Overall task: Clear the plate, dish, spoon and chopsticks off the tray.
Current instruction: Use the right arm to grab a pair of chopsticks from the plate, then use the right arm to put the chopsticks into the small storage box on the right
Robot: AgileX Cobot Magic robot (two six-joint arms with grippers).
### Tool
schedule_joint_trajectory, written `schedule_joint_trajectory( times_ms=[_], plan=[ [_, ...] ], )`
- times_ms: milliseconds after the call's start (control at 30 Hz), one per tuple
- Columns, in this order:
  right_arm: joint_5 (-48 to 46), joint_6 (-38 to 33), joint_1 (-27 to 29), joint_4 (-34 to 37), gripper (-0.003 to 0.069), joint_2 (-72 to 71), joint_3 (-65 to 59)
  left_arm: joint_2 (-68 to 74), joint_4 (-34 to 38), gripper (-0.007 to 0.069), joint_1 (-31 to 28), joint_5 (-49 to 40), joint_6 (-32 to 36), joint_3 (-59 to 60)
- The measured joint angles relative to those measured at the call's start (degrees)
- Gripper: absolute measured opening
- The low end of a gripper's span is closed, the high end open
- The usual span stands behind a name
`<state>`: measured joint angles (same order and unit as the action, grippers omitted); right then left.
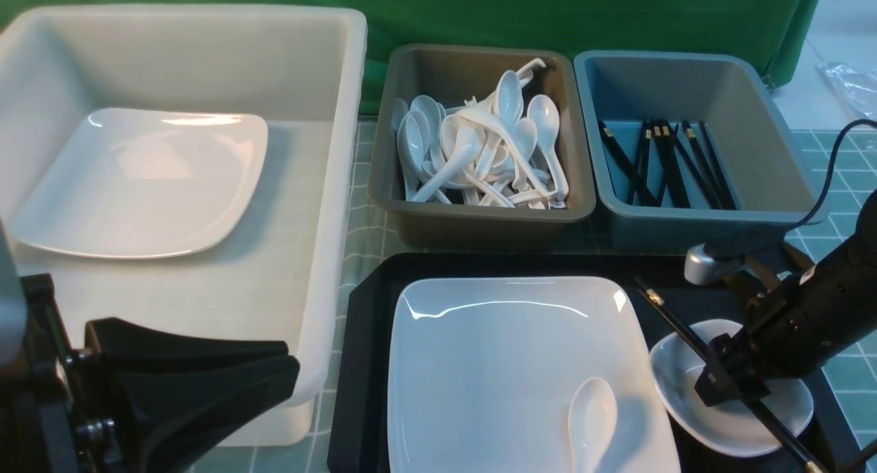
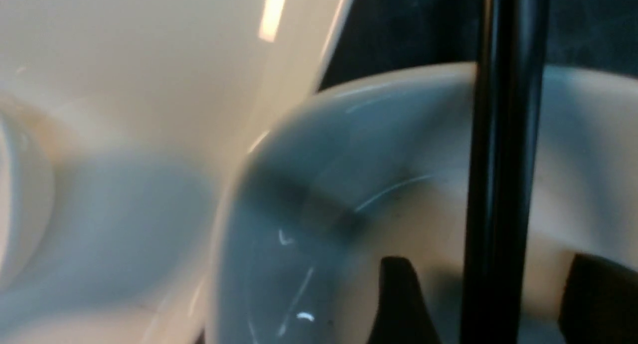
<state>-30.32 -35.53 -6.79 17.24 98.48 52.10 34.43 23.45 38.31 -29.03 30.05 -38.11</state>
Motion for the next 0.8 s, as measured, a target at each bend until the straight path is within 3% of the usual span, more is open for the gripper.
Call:
schedule_joint_trajectory(
  times_ms=[167, 367, 633, 800],
  plan=[
    [0.48, -0.13, 0.00, 0.00, 0.0320, 0.53, 0.29, 0.00, -0.14, 0.0018, 0.00, 0.00, 0.00, -0.02],
    [-2.22, -2.35, 0.00, 0.07, 0.0111, 0.54, 0.34, 0.00, -0.35, 0.0018, 0.00, 0.00, 0.00, -0.07],
    [-11.58, -2.97, -1.11, -0.13, 0.0112, -8.85, 1.83, 0.00, -0.39, 0.0018, 0.00, 1.01, 0.00, -0.07],
    [-12.43, -0.65, -2.63, 2.03, 0.0112, -15.10, 8.51, 0.00, -0.39, 0.0018, 0.00, 3.93, 0.00, -0.07]
  ],
)
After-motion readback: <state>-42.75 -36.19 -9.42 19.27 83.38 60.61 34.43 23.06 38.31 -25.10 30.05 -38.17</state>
